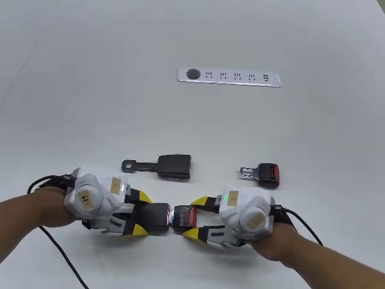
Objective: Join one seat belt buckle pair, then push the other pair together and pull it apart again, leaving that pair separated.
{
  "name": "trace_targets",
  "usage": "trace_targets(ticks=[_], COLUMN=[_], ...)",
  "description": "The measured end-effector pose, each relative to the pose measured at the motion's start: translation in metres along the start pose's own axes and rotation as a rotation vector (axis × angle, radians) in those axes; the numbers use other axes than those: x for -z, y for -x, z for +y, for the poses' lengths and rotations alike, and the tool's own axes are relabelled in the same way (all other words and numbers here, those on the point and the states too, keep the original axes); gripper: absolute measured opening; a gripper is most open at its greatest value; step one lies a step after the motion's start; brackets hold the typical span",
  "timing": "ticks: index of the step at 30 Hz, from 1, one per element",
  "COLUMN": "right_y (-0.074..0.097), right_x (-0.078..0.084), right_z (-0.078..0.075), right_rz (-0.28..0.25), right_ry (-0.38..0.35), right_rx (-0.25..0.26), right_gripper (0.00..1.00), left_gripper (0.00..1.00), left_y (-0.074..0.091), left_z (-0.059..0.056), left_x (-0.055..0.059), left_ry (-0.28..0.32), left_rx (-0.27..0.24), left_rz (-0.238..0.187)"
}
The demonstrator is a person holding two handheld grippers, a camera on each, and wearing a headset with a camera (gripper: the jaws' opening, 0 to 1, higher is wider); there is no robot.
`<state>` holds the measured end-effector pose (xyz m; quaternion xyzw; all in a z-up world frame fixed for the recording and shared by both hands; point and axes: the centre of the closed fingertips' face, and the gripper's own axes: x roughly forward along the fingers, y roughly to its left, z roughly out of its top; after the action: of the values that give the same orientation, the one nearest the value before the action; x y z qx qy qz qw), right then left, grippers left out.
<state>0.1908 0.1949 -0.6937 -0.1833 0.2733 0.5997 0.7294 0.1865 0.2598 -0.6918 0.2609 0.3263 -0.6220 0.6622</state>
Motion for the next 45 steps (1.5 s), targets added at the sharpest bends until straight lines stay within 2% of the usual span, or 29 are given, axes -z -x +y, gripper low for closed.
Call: trace_targets(ticks=[9,22,31,33,34,41,45], right_y=[0.0037,0.0071,0.0081,0.0069,0.0066,0.0069,0.0069], right_x=[-0.0022,-0.0053,-0.0067,-0.006,-0.0059,-0.0037,-0.0025], right_z=[0.0004,0.0017,0.0038,0.0045,0.0045,0.0053,0.0041], right_rz=[-0.032,-0.068,-0.067,-0.045,-0.036,0.01,0.017], right_ry=[-0.011,-0.041,-0.068,-0.051,-0.048,-0.002,-0.018], right_rx=[-0.01,-0.019,-0.026,-0.021,-0.022,-0.021,-0.013], right_gripper=[0.31,0.31,0.32,0.33,0.33,0.33,0.34], left_gripper=[0.33,0.33,0.34,0.34,0.34,0.35,0.35], left_y=[-0.0018,-0.0006,-0.0012,-0.0008,-0.0012,-0.0006,-0.0007], left_z=[0.0014,0.0006,0.0012,0.001,0.0003,0.0,0.0013], left_x=[0.0007,-0.001,0.0004,0.0,0.0011,0.0031,0.0044], left_ry=[-0.004,0.0,0.001,0.015,-0.008,-0.026,-0.027], left_rx=[0.008,0.014,0.011,0.019,0.023,0.014,0.007], left_rz=[-0.027,-0.04,-0.023,-0.008,0.009,0.034,0.059])
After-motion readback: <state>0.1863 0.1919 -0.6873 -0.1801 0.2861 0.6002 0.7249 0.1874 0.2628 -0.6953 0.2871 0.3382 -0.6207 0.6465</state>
